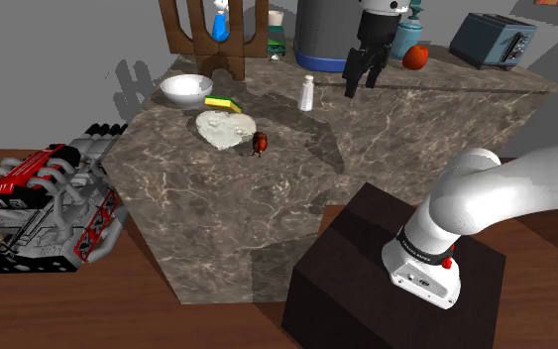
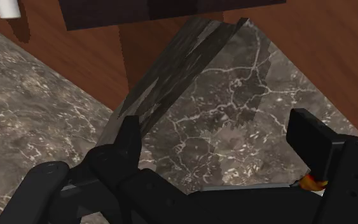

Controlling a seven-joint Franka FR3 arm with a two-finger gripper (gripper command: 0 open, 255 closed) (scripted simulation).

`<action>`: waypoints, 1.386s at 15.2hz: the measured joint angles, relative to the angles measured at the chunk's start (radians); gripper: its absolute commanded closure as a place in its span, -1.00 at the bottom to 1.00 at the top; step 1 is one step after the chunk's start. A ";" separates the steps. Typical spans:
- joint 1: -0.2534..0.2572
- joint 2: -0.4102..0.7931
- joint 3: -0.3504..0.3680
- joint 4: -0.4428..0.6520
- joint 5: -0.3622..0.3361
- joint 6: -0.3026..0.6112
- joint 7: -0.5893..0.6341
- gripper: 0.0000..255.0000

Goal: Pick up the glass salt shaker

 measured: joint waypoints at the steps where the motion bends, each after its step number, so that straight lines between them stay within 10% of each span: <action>1: 0.000 0.000 0.000 0.000 0.000 0.000 0.000 -1.00; 21: -0.013 0.627 -0.202 0.423 0.042 0.209 -0.291 -1.00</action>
